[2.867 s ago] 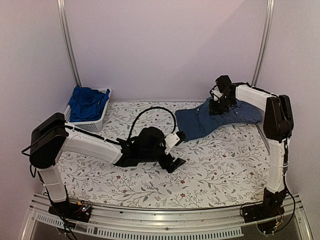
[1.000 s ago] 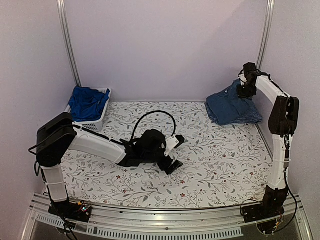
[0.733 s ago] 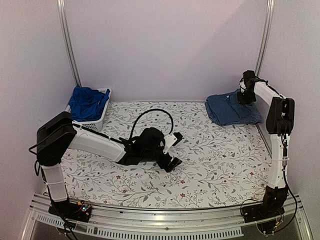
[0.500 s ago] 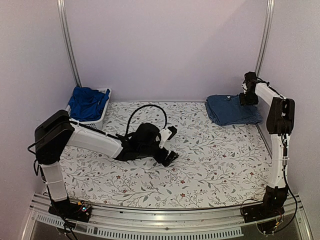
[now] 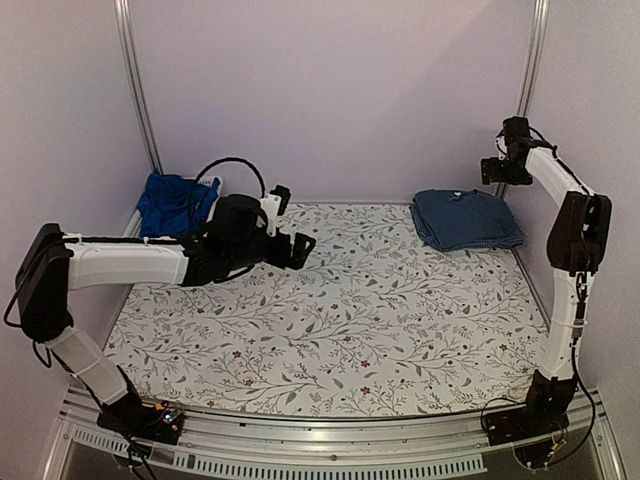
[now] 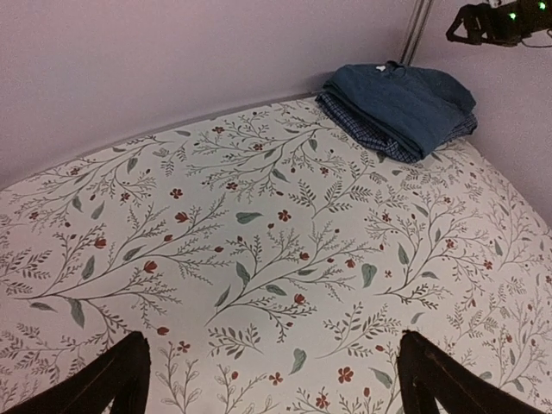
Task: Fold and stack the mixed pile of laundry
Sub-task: Place the square-folded T-shirt at the corner of the board, then adjust the square-folded T-shirt at the corner of the board.
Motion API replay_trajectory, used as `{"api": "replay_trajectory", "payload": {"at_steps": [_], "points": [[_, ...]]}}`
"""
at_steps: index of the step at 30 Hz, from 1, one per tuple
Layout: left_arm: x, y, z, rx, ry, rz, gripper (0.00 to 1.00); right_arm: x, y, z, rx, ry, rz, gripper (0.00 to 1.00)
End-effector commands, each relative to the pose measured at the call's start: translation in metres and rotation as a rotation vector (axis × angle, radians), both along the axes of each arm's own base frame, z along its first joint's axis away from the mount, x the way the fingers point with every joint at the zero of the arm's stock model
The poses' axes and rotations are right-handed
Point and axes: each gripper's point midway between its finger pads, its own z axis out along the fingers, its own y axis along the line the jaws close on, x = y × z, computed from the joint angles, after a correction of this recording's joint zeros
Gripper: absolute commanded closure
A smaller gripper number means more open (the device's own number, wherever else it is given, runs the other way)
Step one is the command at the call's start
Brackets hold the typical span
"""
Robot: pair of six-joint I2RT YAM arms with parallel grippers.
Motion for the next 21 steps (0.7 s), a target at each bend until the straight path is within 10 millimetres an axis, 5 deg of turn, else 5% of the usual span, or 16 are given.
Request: {"api": "replay_trajectory", "payload": {"at_steps": [1,6,13,21], "points": [[0.011,0.037,0.034,-0.026,-0.007,0.099,0.00,-0.008,0.017,0.041,0.124,-0.099,0.081,0.01],[0.009,0.062,0.062,-0.141,-0.041,0.084,0.00,0.000,0.031,0.017,0.342,-0.092,0.164,0.07],[0.012,0.075,0.044,-0.128,-0.006,0.111,0.00,0.011,0.032,-0.060,0.495,0.012,0.122,0.20],[0.015,0.080,0.032,-0.144,0.014,0.117,0.00,-0.032,-0.009,-0.160,0.554,0.182,-0.078,0.21]]}}
